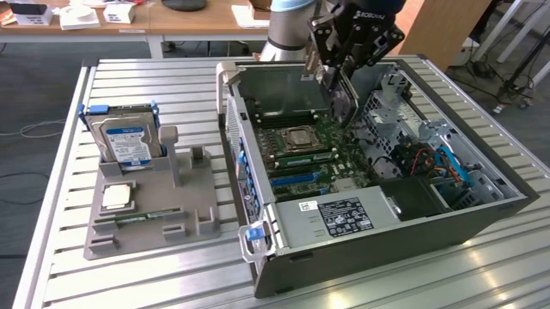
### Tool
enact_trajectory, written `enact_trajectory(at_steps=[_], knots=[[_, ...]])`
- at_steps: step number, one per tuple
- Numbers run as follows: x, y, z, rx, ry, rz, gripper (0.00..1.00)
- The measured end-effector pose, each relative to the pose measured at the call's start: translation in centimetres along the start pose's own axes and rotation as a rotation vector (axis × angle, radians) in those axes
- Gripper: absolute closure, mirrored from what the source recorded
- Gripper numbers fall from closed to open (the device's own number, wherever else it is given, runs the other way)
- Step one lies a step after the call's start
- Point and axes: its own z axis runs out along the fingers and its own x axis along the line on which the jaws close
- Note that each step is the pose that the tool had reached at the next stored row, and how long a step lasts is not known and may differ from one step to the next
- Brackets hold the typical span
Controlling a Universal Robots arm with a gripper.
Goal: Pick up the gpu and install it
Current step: 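Pick up the gpu and move the gpu toward the slot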
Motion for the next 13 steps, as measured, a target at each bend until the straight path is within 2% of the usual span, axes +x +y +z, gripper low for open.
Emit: enact_trajectory(at_steps=[4, 13], knots=[[-1.7, 0.06, -0.05, -0.0028, 0.0002, -0.002, 0.73], [-2.1, 0.08, -0.06, -0.0027, 0.0012, -0.015, 0.73]])
